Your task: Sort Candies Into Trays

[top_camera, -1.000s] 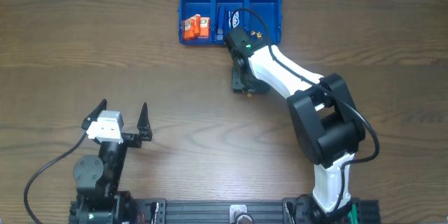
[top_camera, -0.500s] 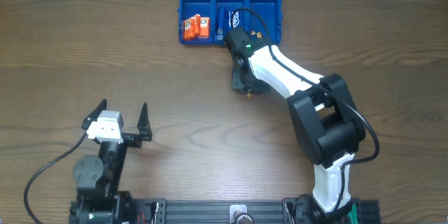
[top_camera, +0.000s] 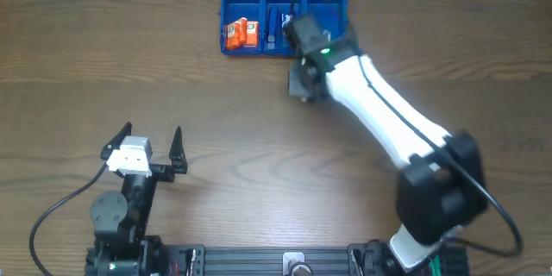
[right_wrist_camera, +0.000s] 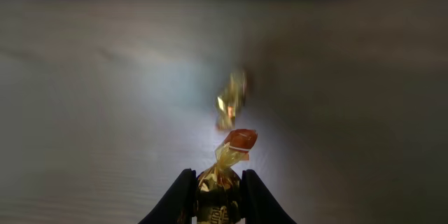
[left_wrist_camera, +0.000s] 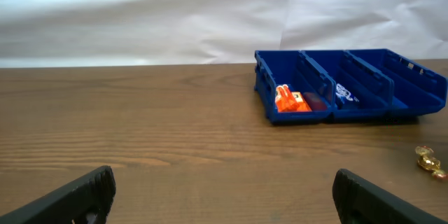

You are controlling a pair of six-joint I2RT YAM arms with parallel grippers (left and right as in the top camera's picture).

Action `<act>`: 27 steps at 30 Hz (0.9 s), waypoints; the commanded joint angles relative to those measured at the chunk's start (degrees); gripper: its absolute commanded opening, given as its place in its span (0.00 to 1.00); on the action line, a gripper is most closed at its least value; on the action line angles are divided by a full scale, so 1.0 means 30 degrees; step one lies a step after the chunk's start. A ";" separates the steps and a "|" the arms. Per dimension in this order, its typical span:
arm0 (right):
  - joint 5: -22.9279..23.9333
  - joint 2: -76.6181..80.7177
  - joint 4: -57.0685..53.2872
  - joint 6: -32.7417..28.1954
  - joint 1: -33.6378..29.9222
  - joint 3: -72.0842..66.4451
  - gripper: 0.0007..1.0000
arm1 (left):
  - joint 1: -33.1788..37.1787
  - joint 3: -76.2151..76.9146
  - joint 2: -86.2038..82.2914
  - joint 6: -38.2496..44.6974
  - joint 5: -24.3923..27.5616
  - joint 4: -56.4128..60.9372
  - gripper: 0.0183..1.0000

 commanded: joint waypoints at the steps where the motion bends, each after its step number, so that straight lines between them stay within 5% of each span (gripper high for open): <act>1: 0.3308 -0.0379 0.1268 -0.2295 -0.1100 0.3111 0.09 | 0.0058 -0.0350 -0.0124 0.0124 0.0277 -0.0678 1.00; 5: 0.3322 0.0080 0.4481 -0.4299 -0.1603 0.3111 0.09 | 0.0058 -0.0350 -0.0124 0.0124 0.0277 -0.0678 1.00; 10: 0.3315 0.1974 0.7504 -0.4437 -0.2492 0.3111 0.14 | 0.0058 -0.0350 -0.0124 0.0124 0.0277 -0.0678 1.00; 22: 0.3322 0.4794 0.8983 -0.4437 -0.2856 0.3111 0.19 | 0.0058 -0.0350 -0.0124 0.0124 0.0277 -0.0670 1.00; 25: 0.3322 0.4845 0.9049 -0.4437 -0.2849 0.3111 0.45 | 0.0058 -0.0350 -0.0124 0.0124 0.0277 -0.0670 1.00; 27: 0.3330 0.4845 0.9071 -0.4437 -0.2849 0.3111 0.80 | 0.0058 -0.0350 -0.0124 0.0124 0.0277 -0.0678 1.00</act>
